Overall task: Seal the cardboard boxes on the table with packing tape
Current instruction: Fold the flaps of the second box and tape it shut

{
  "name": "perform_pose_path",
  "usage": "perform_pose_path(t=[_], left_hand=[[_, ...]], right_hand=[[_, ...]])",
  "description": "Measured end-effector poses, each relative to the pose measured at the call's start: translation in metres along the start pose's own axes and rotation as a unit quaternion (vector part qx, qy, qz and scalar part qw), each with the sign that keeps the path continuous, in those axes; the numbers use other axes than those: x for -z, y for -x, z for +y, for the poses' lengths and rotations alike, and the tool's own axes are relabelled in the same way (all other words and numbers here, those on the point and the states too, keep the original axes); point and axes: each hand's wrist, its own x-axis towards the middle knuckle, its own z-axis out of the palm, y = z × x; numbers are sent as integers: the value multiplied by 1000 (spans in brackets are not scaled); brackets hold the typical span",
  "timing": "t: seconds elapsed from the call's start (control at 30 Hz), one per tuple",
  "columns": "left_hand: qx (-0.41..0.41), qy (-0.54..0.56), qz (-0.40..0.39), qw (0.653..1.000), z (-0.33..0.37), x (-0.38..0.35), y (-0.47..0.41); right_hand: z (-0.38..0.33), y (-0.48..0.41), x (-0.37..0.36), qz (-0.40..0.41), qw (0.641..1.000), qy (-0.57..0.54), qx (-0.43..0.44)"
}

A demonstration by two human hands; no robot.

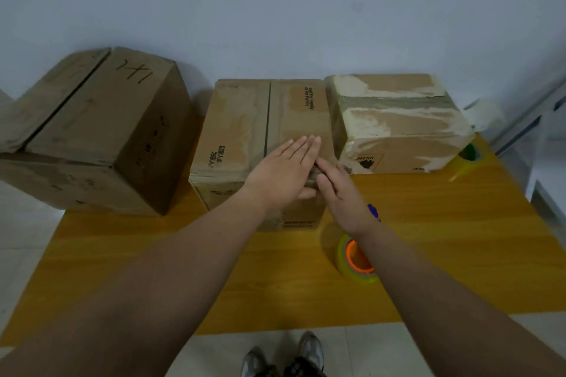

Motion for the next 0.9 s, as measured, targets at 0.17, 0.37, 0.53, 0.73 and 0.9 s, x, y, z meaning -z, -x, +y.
perform_pose_path(t=[0.17,0.37,0.53,0.73,0.9], left_hand=[[14,2,9,1000,-32,-7,32],[80,-34,1,996,-75,-20,80],[130,59,8,990,-95,-19,114],[94,162,25,982,-87,-14,141],[-50,140,-5,989,-57,-1,149]], right_hand=[[-1,3,-3,44,999,-3,-1],[2,4,0,41,997,66,10],[-1,6,0,54,989,140,6],[-28,5,-28,276,947,-78,-143],[-60,24,-64,311,893,-217,-245]])
